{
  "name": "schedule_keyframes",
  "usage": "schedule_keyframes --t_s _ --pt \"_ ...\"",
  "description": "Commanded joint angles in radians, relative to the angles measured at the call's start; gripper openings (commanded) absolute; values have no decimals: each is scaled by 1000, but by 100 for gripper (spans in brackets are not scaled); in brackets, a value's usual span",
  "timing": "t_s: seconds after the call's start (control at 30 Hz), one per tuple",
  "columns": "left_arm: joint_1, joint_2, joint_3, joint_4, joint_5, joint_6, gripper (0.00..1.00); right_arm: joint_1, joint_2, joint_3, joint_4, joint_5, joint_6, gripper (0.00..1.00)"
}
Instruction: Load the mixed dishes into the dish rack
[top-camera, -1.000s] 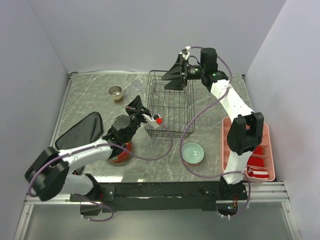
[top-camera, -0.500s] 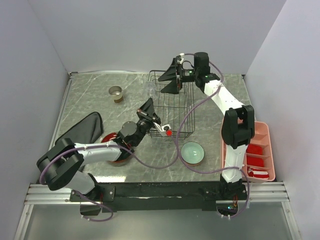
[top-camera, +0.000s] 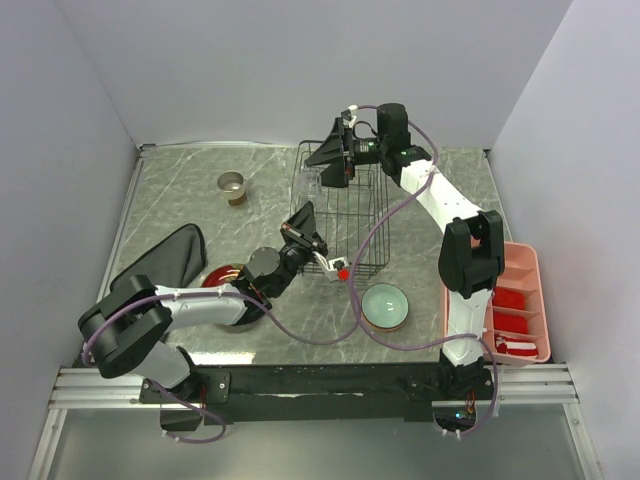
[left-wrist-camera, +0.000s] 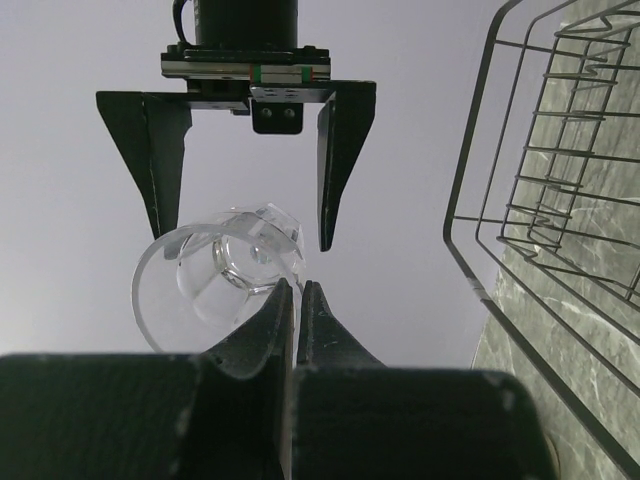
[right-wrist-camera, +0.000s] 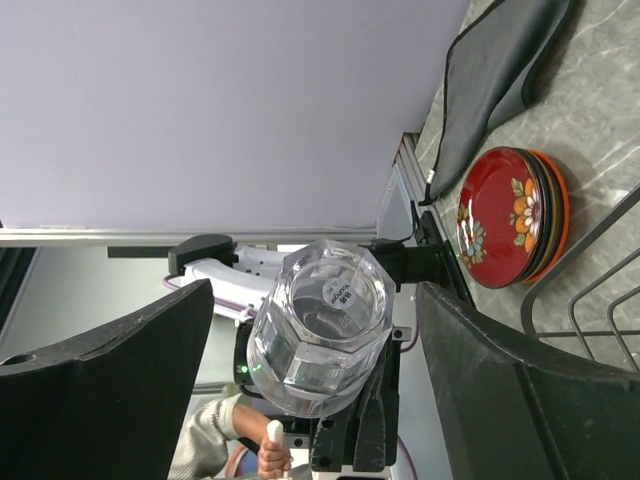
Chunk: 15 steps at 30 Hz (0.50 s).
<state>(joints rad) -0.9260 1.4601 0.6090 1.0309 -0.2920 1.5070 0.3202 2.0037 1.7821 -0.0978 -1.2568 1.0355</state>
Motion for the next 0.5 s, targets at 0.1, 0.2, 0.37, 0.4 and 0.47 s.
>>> schedule_keyframes --t_s 0.1,0.2,0.37,0.4,0.47 --pt "-13 5 26 61 13 13 1 3 24 43 6 4 -23 82" --pt "-13 5 25 60 13 12 1 3 21 43 -5 0 -37 75" --pt "-13 8 23 55 11 12 1 5 17 33 -26 -15 -57 68" --pt "-14 6 23 54 11 9 1 3 15 31 -29 -18 -57 69" --pt "-13 9 24 47 7 6 1 3 9 23 -29 -20 -60 70"
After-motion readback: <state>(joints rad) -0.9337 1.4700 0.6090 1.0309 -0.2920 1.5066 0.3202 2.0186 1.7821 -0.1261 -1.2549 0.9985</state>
